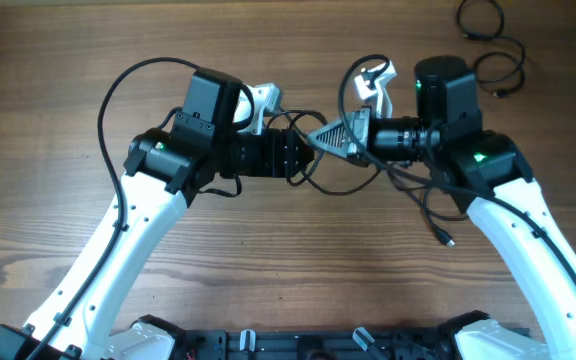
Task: Untangle cables
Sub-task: 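Pull the cable with the right gripper to the right and release it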
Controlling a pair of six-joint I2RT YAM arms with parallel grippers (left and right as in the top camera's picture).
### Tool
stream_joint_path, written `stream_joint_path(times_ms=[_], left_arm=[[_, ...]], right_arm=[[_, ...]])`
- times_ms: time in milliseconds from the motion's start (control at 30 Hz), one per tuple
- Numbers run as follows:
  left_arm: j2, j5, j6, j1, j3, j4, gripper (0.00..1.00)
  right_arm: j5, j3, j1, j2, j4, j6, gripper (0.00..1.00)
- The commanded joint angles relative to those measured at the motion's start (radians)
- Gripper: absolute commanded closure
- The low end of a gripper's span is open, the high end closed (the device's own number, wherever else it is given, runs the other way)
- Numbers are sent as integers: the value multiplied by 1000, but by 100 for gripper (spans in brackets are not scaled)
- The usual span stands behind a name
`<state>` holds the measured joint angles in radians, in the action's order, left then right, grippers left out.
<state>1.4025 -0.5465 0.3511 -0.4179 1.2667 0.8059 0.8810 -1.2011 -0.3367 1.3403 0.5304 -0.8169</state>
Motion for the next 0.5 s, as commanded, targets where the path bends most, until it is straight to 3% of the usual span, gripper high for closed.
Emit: stream_joint_path(times_ms=[0, 67, 167, 267, 333, 467], left_arm=[[0, 14, 24, 10, -4, 3, 24], [0, 14, 23, 10, -4, 20, 20], [0, 13, 23, 10, -4, 34, 24], [0, 13, 23, 9, -4, 53, 39], [0, 13, 22, 9, -4, 79, 56], [0, 13, 18, 10, -4, 110, 62]], right_arm=[[-32, -14, 44, -9, -8, -185, 96], [-37, -14, 48, -9, -8, -307, 96], [-54, -14, 48, -9, -55, -430, 96], [-63, -14, 48, -9, -127, -495, 96], [-196, -14, 48, -9, -163, -483, 96], [-321, -14, 48, -9, -156, -454, 96]])
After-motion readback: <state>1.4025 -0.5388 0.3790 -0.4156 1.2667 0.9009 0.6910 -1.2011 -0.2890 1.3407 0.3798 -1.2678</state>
